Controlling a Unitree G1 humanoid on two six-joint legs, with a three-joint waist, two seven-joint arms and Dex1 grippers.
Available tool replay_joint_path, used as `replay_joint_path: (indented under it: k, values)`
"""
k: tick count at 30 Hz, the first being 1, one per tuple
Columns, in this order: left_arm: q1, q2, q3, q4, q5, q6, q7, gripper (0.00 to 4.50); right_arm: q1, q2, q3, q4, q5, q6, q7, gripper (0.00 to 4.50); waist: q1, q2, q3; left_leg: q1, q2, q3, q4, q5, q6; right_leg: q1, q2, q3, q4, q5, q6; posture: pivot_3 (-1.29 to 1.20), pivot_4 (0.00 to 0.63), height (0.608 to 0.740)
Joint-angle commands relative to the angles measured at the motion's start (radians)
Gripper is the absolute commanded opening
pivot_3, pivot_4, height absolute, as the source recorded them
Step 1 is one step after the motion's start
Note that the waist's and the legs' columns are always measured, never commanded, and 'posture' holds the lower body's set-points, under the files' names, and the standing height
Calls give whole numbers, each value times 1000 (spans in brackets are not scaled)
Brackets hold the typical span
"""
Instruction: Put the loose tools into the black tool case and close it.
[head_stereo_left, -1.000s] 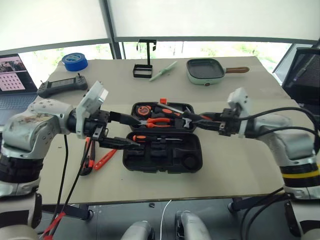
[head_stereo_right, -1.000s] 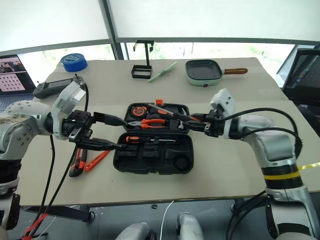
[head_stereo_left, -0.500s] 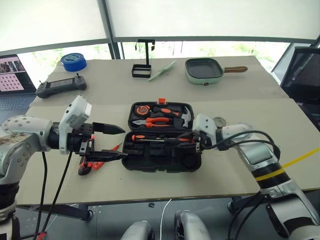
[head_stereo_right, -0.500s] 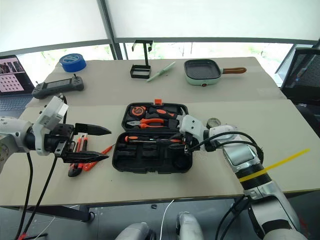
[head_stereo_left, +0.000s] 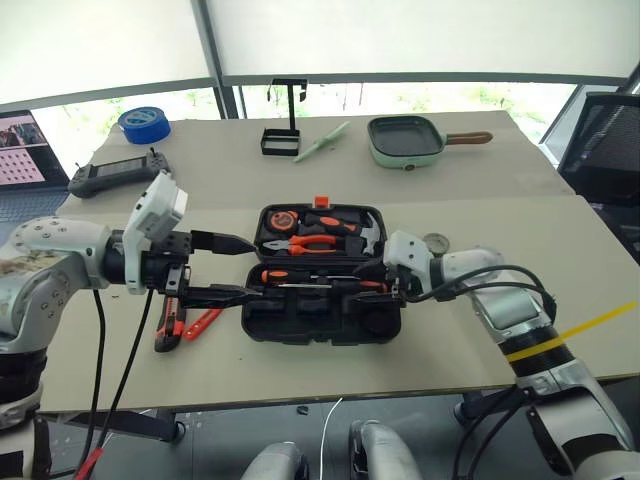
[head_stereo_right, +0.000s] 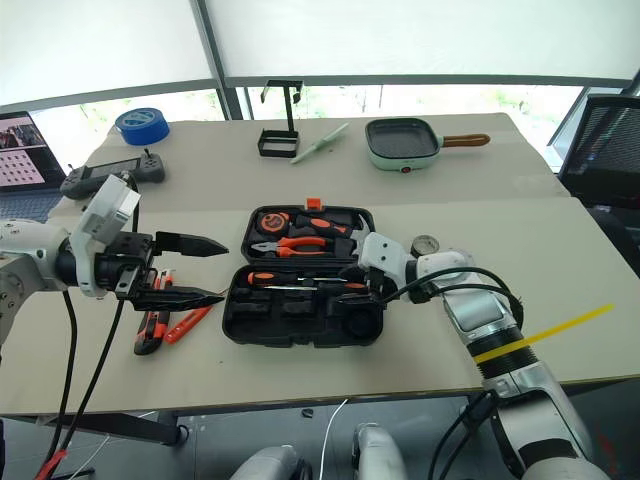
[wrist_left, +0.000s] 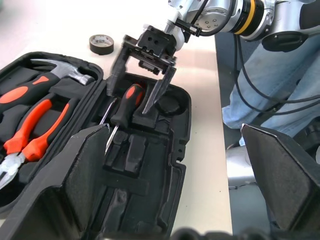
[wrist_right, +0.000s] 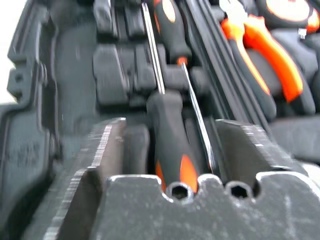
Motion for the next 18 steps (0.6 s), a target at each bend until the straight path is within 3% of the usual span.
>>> replay_joint_path:
  k: [1,5,14,15,18]
  values:
    - [-21,0,-1,9,2,-35,-8,4500,-45,15,-61,-60,49,71,-23,4365,1,0,0,0,0,0,0,0,0,0,0,0,0,0,0,0,150,740]
    - [-19,0,-25,26,26,-70,-21,4500,-61,46,-60,-24,36,82,-50,3379,2,0,0,0,0,0,0,0,0,0,0,0,0,0,0,0,150,740]
    - [-34,1,-45,54,44,-97,-26,4500,-47,106,16,47,-52,14,-74,230,-2,0,0,0,0,0,0,0,0,0,0,0,1,0,0,0,150,740]
    - [-36,1,-46,56,46,-99,-26,4500,-45,110,25,45,-57,17,-75,19,-3,0,0,0,0,0,0,0,0,-1,0,0,1,0,0,0,150,740]
    - [-39,1,-47,59,47,-100,-26,4500,-36,114,64,50,-106,25,-95,19,-3,0,0,0,0,0,0,0,0,-1,0,0,1,0,0,0,150,740]
